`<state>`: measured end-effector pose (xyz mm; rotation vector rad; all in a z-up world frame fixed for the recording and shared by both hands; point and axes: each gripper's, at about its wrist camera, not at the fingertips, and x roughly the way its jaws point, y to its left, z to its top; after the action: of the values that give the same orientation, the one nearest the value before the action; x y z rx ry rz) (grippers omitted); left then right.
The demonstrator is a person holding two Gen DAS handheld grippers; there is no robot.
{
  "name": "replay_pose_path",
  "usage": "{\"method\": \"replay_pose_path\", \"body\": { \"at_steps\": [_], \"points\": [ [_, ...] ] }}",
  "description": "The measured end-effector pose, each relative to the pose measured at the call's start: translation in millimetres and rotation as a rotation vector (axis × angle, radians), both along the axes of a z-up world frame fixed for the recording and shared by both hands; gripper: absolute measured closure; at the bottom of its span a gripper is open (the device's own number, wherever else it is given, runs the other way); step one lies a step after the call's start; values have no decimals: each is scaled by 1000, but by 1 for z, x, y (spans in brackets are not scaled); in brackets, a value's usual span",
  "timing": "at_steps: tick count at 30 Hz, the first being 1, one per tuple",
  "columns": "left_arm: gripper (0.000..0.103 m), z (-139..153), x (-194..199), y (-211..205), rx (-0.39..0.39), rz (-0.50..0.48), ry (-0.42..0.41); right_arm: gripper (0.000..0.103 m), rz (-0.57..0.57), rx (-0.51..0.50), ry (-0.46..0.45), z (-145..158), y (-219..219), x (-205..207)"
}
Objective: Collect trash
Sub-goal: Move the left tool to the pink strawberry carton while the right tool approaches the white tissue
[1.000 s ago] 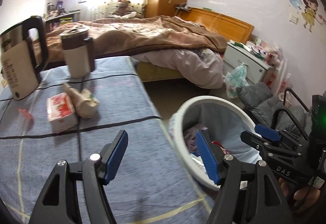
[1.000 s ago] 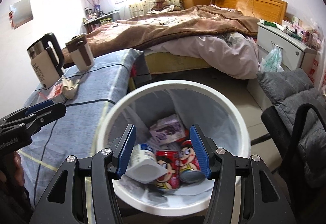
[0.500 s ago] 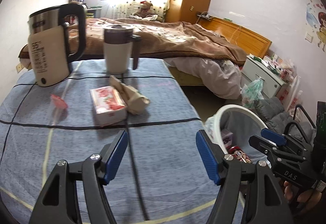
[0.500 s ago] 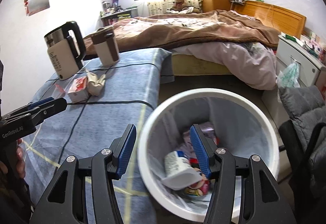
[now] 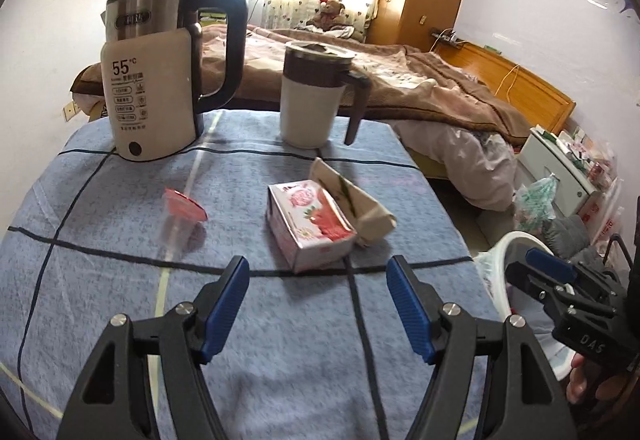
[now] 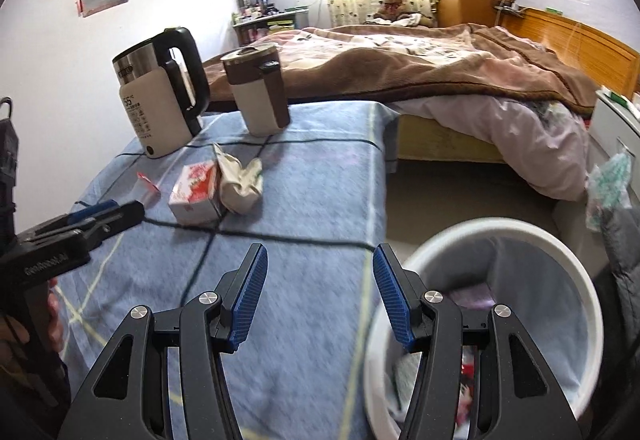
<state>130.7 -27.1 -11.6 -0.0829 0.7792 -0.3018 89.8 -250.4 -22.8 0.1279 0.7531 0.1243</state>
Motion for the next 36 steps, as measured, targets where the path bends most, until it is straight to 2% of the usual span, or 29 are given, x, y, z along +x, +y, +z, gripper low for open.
{"method": "replay_pose_path", "body": {
  "at_steps": [6, 9, 12, 15, 20, 24, 26, 27, 36],
  "points": [
    [29, -10, 26, -2, -30, -6, 35, 47, -5, -2, 6, -2, 3, 26],
    [29, -18, 44, -2, -87, -13, 78, 47, -15, 4, 11, -4, 0, 36],
    [29, -21, 52, -8, -56, -11, 71, 47, -17, 10, 16, -7, -3, 41],
    [29, -27, 62, -12, -60, -5, 92, 47, -20, 9, 18, -9, -6, 46],
    [29, -42, 79, -16, -22, 7, 149, 47, -26, 21, 27, -12, -8, 55],
    [30, -46, 77, -5, -60, 24, 150, 47, -18, 15, 26, -12, -5, 62],
    [39, -45, 75, -1, -49, 30, 144, 47, -12, 14, 28, -12, -2, 65],
    [41, -45, 74, 2, -40, 30, 141, 47, -7, 13, 27, -12, 1, 66],
    [41, -44, 59, 36, -69, 70, 146, 47, 62, 13, 22, -10, 34, 79]
  ]
}}
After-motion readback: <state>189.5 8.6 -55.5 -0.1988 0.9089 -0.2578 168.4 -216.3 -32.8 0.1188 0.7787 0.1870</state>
